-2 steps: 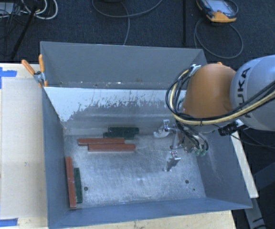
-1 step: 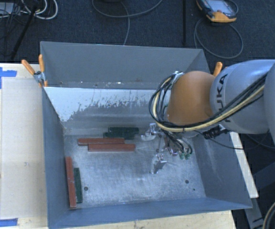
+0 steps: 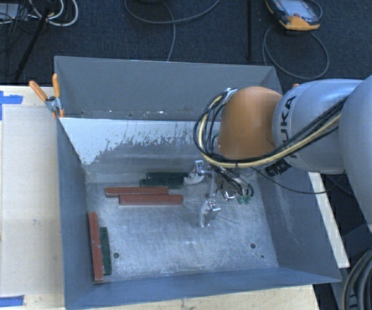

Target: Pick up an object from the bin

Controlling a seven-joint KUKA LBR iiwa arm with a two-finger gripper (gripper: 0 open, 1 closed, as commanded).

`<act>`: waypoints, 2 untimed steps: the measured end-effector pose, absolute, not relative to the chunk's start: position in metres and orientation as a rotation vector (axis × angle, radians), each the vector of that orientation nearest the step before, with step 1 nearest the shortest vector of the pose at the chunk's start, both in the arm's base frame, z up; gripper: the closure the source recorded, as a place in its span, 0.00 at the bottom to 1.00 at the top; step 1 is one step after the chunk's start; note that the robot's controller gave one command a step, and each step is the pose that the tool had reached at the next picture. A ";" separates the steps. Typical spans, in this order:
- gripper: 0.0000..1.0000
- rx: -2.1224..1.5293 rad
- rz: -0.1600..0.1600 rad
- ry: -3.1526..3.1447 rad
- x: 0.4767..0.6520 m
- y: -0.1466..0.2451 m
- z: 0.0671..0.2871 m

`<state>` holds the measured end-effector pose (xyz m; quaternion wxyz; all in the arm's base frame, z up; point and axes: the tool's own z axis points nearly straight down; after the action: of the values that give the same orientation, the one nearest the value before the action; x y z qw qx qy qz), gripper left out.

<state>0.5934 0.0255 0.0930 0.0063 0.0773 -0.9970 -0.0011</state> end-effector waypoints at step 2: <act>0.00 0.069 -0.003 -3.153 0.586 0.062 0.075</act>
Offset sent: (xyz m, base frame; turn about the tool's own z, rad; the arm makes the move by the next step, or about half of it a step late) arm 0.0000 0.0000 0.0000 0.0000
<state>0.5857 0.0617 0.0752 -0.0062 0.0218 -0.9997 -0.0009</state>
